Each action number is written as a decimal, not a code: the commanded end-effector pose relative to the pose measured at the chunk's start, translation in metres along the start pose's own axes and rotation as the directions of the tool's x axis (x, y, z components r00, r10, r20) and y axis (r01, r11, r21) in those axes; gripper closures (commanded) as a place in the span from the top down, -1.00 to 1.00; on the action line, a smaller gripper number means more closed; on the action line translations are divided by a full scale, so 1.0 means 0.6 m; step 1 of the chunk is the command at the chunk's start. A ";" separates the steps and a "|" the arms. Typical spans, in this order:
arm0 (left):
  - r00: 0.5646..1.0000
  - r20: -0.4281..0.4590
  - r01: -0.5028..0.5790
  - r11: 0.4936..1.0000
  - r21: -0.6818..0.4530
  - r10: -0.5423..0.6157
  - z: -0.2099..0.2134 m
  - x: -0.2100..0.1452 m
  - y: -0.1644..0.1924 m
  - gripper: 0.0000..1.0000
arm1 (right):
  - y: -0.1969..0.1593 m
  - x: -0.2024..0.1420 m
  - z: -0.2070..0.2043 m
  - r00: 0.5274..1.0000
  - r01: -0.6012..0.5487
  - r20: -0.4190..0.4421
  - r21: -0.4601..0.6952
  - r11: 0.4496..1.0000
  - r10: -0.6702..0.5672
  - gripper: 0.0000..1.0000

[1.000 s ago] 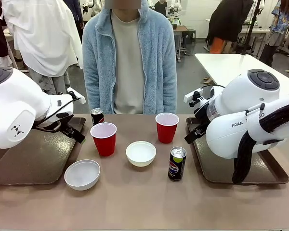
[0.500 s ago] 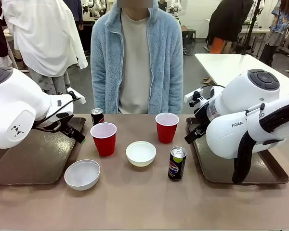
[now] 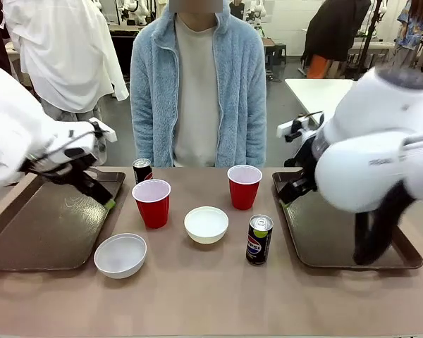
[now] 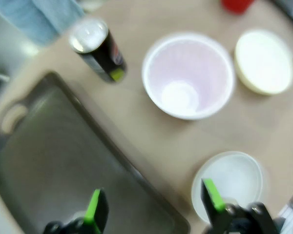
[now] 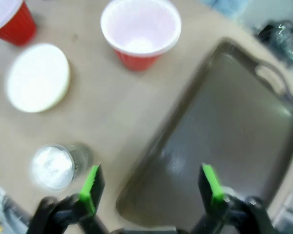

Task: Prepare tableware on both trays.
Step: Pick up a Picnic Bowl from the table and place it on a Handle tray.

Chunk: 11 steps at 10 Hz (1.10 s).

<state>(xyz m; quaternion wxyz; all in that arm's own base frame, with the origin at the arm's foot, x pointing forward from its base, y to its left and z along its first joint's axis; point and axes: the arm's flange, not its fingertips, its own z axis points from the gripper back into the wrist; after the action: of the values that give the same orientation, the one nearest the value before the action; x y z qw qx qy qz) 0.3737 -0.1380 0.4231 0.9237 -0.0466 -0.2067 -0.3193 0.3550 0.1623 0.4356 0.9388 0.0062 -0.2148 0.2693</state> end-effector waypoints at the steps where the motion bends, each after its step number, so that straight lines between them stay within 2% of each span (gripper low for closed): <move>1: 0.995 -0.093 -0.051 0.990 -0.133 0.039 0.083 -0.143 -0.022 1.00 | 0.039 -0.163 0.115 0.979 0.150 -0.135 -0.025 0.988 -0.153 1.00; 3: 0.992 -0.111 -0.087 0.963 -0.254 0.061 0.121 -0.179 -0.047 1.00 | 0.061 -0.269 0.154 0.927 0.295 -0.249 0.020 0.955 -0.281 1.00; 4: 0.988 -0.135 -0.113 0.955 -0.275 0.078 0.125 -0.191 -0.063 1.00 | 0.059 -0.280 0.155 0.921 0.322 -0.242 0.028 0.946 -0.306 1.00; 5: 0.978 -0.149 -0.180 0.958 -0.224 0.149 0.116 -0.187 -0.065 1.00 | 0.039 -0.274 0.144 0.934 0.298 -0.209 0.016 0.954 -0.289 1.00; 6: 0.972 -0.137 -0.208 0.971 -0.120 0.192 0.103 -0.168 -0.057 1.00 | 0.040 -0.134 0.203 0.936 0.250 -0.254 -0.003 0.968 -0.243 1.00; 7: 0.986 -0.151 -0.112 0.958 -0.264 0.074 0.166 -0.090 -0.025 1.00 | 0.040 -0.134 0.203 0.936 0.250 -0.254 -0.003 0.968 -0.243 1.00; 9: 0.986 -0.151 -0.112 0.958 -0.264 0.074 0.166 -0.090 -0.025 1.00 | 0.043 -0.154 0.230 0.931 0.268 -0.254 -0.005 0.963 -0.261 1.00; 10: 0.981 -0.158 -0.145 0.965 -0.218 0.112 0.169 -0.090 -0.022 1.00 | 0.021 -0.114 0.167 0.912 0.344 -0.317 0.252 0.905 -0.259 1.00; 11: 0.987 -0.115 -0.154 0.877 -0.456 0.113 0.155 -0.086 0.013 1.00 | -0.021 -0.112 0.161 0.907 0.407 -0.291 0.433 0.804 -0.303 1.00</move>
<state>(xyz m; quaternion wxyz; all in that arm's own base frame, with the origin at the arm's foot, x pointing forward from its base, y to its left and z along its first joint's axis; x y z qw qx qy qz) 0.2938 -0.0930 0.4906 0.9355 -0.1789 -0.0949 -0.2895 0.2448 0.1168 0.5084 0.9800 0.1307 -0.0611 0.1370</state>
